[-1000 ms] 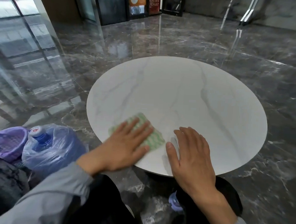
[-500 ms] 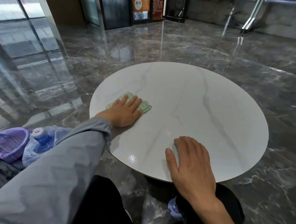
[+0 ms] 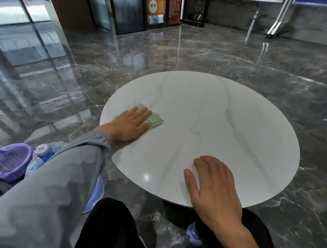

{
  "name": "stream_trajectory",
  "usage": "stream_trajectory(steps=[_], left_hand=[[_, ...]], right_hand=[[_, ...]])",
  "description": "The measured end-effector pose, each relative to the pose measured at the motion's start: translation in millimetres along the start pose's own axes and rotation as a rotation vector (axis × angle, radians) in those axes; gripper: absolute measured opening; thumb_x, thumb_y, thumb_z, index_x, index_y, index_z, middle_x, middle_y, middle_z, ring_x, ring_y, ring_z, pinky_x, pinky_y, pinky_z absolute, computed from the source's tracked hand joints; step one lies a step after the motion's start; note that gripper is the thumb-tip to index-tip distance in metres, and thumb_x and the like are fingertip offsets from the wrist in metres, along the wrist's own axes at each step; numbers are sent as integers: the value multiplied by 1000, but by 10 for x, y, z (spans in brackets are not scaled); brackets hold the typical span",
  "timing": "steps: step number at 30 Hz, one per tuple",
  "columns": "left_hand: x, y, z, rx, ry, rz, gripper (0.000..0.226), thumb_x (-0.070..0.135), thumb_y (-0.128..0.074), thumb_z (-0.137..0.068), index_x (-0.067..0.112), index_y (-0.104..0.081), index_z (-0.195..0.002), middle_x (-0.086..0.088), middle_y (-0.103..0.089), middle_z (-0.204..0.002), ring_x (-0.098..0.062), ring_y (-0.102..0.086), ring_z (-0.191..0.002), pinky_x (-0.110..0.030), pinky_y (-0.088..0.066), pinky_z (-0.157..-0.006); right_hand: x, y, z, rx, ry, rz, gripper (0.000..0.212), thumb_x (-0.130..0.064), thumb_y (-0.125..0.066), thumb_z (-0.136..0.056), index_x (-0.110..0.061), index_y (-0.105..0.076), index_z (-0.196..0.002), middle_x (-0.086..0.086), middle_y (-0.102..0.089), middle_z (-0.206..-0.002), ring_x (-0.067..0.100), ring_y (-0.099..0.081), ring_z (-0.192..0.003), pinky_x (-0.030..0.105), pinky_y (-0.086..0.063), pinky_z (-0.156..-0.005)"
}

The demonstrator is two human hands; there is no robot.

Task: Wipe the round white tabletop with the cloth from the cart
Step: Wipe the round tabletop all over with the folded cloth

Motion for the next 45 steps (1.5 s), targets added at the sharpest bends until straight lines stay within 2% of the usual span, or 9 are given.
stream_trajectory(steps=[5,14,18,23,29,33,36,40,45], left_hand=[[223,47,-217,-16,55,16,64,55,-15,-109,33,6,-165,7,11,-174,-27,13,-160,-48,2,-129],[1403,-268,739,29,-536,-66,65,66,-4,-103,42,19,-159,14,20,-171,-13,28,-155,-35,20,-125],[646,-105,327,43,-218,-6,65,62,-16,-107,40,8,-164,12,13,-173,-13,19,-158,-31,11,-127],[-142,5,-14,1,110,26,65,58,-16,-108,36,6,-165,9,11,-174,-22,12,-161,-43,2,-129],[593,-244,539,74,-68,34,79,72,6,-90,41,11,-163,15,16,-171,-18,20,-159,-42,10,-129],[779,-412,1186,131,-211,82,67,75,3,-96,53,16,-158,26,25,-165,-3,32,-152,-31,19,-125],[387,-320,1097,97,-142,101,76,88,16,-79,62,16,-150,29,24,-163,-2,28,-153,-27,17,-125],[-343,-171,663,76,84,89,112,100,18,-61,49,6,-160,18,8,-171,-13,11,-160,-36,5,-129],[-278,-147,586,60,147,67,86,75,1,-86,40,2,-165,10,6,-174,-21,9,-161,-44,1,-130]], right_hand=[[0,-12,5,18,-29,-34,59,-60,-23,-106,-19,-56,-134,0,-53,-138,24,-45,-135,46,-37,-116],[7,-28,28,82,-28,-95,65,-58,-25,-107,-14,-42,-151,4,-44,-151,24,-37,-144,43,-28,-121],[0,-26,26,88,-36,-71,64,-61,-22,-107,-15,-50,-143,3,-52,-142,26,-44,-137,46,-33,-118],[6,-36,10,71,2,-14,55,-54,-28,-107,-15,-61,-127,4,-56,-129,28,-51,-126,50,-41,-112],[25,-39,2,82,26,8,55,-53,-27,-107,-14,-62,-124,4,-57,-126,29,-53,-122,50,-41,-111],[27,-46,-5,53,17,-2,62,-58,-19,-107,-17,-61,-127,2,-55,-131,27,-50,-127,50,-39,-113],[35,-54,-7,43,22,0,61,-58,-20,-107,-18,-60,-126,1,-55,-131,27,-49,-128,48,-38,-114],[28,-38,-10,43,25,5,56,-57,-23,-106,-18,-60,-123,0,-55,-128,26,-49,-126,45,-37,-113],[22,-37,0,77,39,33,47,-51,-32,-106,-16,-63,-115,0,-57,-119,26,-53,-116,44,-40,-108]])
Point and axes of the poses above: each hand's wrist, its own z-axis away from the middle knuckle, its own y-axis out of the back of the hand, x = y × z, the point moved 2 cm from there along -z, towards the middle knuckle
